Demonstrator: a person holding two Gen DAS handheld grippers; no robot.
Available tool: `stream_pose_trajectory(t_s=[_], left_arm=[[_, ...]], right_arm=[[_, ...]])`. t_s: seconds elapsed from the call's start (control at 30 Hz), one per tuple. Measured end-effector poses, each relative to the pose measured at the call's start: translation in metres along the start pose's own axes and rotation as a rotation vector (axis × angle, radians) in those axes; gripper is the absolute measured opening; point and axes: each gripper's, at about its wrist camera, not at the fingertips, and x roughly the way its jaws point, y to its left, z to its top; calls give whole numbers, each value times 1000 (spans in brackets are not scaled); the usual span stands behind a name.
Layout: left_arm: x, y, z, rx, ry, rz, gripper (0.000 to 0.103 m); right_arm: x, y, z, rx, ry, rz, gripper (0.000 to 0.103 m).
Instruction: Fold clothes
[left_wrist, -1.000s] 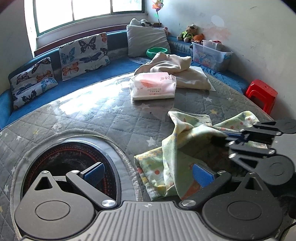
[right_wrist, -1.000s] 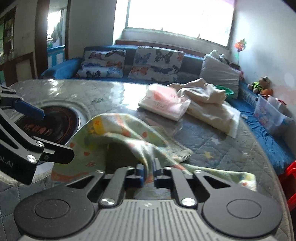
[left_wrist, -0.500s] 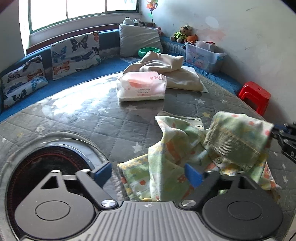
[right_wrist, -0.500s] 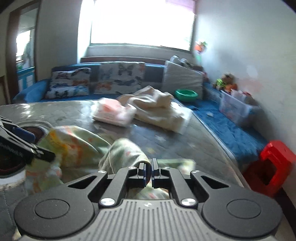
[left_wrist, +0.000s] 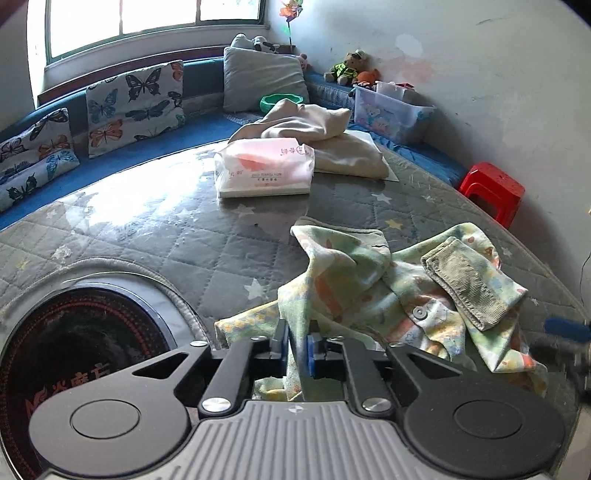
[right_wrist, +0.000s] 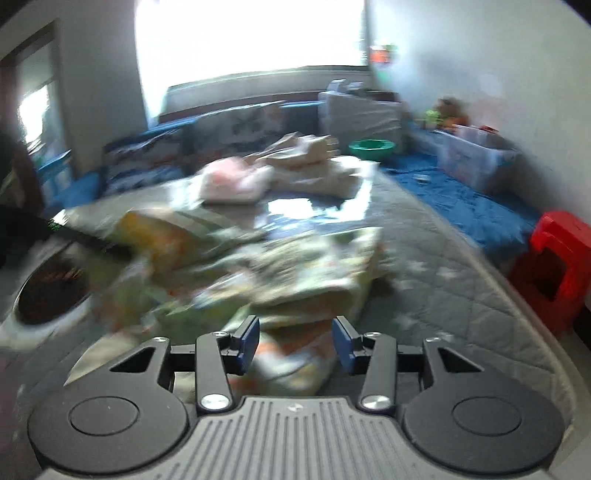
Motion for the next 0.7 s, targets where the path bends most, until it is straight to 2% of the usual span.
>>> stream_pose_trajectory(t_s=[0.03,0.07,0.1,0.17,0.23,0.27,0.3,0.33,0.37,0.4,0.7], left_arm=[[0,-1,0,0,1,6,33],[0,-2,0,2,2,10,46],[0,-3,0,7,3,15,54],[0,-6,0,24,3,18,53],[4,-7,0,30,13,9,45],[6,-5,0,25,19,-8,23],[7,-2,1,15,27,-24,12],[7,-1,1,12,26,-31,11],[6,1,1,12,21,-35,5],[5,2,0,12,17,-38,4],[-16,20,7,-42,-32,-83,2]], right_arm=[[3,7,-2,-32,12,-1,53],[6,13,-4,-63,24,-5,53],[10,18,-6,-94,33,-19,53],[16,23,-8,-122,45,-68,50],[19,19,-8,-96,58,-81,40],[20,16,-7,-81,61,-84,35],[19,13,-6,-71,62,-88,23],[18,10,-4,-61,63,-85,14],[16,6,-1,-47,58,-76,10],[13,3,3,-32,52,-65,7],[-10,6,55,-52,-87,-42,5]])
